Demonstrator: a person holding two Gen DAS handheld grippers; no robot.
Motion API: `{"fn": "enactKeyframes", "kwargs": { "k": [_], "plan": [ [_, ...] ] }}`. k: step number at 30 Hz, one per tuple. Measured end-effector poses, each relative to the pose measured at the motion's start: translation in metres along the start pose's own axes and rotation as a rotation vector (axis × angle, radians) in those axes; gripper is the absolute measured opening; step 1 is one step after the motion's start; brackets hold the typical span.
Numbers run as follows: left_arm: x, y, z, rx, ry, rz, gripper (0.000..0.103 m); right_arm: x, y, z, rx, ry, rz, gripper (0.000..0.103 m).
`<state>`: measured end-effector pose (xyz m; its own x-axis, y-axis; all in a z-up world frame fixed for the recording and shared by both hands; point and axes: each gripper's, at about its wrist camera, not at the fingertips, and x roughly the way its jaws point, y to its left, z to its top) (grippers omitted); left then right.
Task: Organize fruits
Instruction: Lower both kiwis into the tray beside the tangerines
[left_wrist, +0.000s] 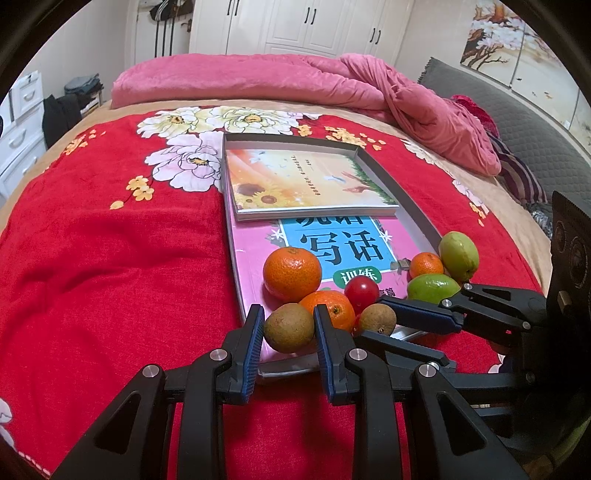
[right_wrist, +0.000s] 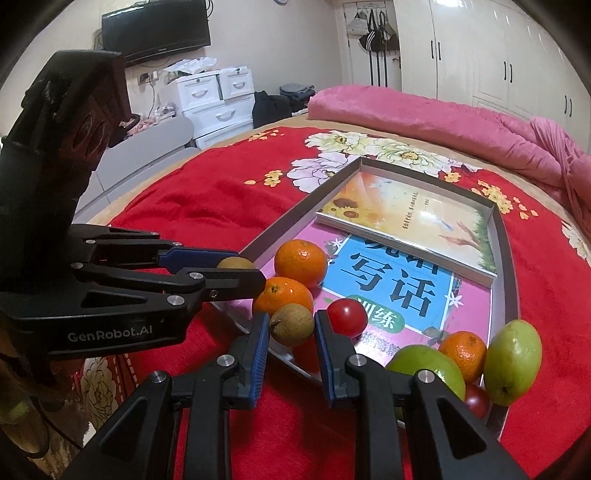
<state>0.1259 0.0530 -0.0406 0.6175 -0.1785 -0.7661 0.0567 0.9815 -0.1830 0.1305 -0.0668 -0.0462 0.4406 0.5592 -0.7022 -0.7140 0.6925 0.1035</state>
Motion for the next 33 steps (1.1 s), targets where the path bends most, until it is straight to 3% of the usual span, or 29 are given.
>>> {"fn": "enactKeyframes", "kwargs": {
  "k": [33],
  "plan": [
    [0.0000,0.0057,-0.0008,-0.044,-0.001,-0.041,0.029,-0.0084,-0.0036,-0.0034,0.038,-0.008,0.021,0.037]
  ]
}}
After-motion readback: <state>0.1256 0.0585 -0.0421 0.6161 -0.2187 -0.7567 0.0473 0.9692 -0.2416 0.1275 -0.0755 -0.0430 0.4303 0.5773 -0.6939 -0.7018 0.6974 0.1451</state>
